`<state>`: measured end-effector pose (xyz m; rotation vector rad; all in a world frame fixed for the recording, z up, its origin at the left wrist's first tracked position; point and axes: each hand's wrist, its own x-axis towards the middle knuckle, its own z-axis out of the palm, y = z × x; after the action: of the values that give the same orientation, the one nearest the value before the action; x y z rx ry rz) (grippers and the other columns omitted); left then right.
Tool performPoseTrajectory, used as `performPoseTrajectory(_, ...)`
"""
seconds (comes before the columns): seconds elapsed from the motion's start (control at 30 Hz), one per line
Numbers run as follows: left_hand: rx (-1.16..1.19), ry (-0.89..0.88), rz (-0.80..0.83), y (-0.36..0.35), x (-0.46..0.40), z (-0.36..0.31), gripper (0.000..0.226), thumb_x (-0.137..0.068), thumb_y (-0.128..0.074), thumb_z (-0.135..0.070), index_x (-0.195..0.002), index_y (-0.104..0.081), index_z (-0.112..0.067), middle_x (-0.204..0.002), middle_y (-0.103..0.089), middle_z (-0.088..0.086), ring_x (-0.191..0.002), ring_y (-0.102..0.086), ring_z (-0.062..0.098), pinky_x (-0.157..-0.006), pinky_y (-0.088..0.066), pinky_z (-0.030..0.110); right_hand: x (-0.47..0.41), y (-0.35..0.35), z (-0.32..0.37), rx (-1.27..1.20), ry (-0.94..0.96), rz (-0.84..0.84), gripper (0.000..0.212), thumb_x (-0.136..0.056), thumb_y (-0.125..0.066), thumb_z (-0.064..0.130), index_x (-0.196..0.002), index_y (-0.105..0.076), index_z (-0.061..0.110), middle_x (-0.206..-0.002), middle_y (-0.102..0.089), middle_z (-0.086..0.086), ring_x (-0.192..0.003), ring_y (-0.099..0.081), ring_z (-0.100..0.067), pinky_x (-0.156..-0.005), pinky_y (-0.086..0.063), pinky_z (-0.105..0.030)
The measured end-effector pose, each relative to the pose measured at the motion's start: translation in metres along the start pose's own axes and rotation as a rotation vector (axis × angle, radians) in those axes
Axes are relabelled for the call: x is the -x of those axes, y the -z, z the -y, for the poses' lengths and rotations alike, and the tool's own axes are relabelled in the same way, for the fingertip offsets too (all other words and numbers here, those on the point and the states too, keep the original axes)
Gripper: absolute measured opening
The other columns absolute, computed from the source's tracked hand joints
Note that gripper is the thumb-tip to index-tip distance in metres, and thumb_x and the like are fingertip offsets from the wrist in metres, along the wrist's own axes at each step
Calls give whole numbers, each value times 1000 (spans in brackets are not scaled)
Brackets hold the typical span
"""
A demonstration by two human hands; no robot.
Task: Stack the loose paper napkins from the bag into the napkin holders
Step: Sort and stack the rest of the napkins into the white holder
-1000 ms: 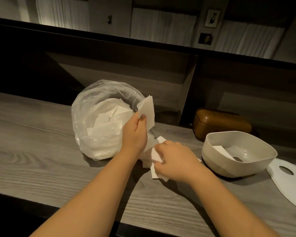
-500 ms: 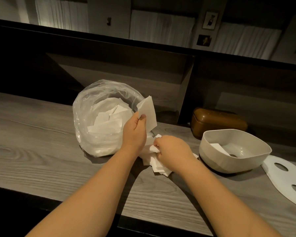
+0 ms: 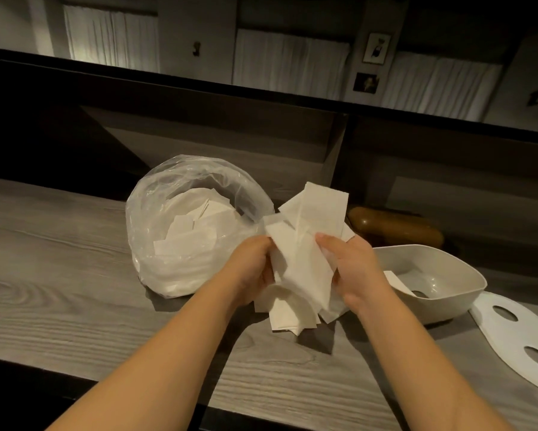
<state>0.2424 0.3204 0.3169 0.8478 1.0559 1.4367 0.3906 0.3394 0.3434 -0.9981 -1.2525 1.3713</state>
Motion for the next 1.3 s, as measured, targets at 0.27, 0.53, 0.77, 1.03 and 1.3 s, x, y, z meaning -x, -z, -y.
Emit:
performPoseTrajectory(0.27, 9, 153, -1, 4, 0, 2, 13, -98, -51, -20, -99, -62, -13, -86, -65, 7, -82, -60, 24, -67, -47, 29, -12, 2, -14, 159, 137, -134, 14, -95, -62, 29, -100, -53, 38, -98, -62, 13, -91, -62, -12, -61, -47, -26)
performPoseTrajectory(0.53, -21, 91, -9, -7, 3, 1, 16, -104, -46, -31, -100, -57, -21, -93, -68, 5, -86, -65, 22, -70, -52, 35, -14, -5, -28, 122, 136, -153, 18, -96, -60, 30, -111, -50, 34, -99, -62, 11, -88, -62, -11, -62, -48, -27)
performPoseTrajectory(0.77, 102, 157, -83, -4, -3, 4, 24, -103, -46, -30, -120, -57, -17, -106, -67, 11, -93, -64, 30, -72, -56, 46, -13, -2, -20, -25, 134, -58, 18, -93, -65, 26, -109, -61, 32, -104, -71, 4, -94, -68, -20, -74, -59, -41)
performPoseTrajectory(1.03, 285, 255, 13, -7, -4, 10, 44, -96, -47, -56, -123, -63, -25, -109, -73, 12, -103, -68, 32, -89, -54, 48, -16, -9, -33, 172, 118, -67, 12, -95, -62, 27, -93, -53, 35, -90, -60, 16, -81, -61, -7, -57, -46, -21)
performPoseTrajectory(1.3, 135, 225, -94, -12, -4, 11, 12, -100, -52, -38, -100, -55, -27, -102, -69, 9, -94, -66, 30, -72, -54, 43, -17, -8, -33, 158, 175, -117, 10, -95, -62, 29, -100, -56, 34, -100, -63, 13, -91, -64, -14, -73, -60, -40)
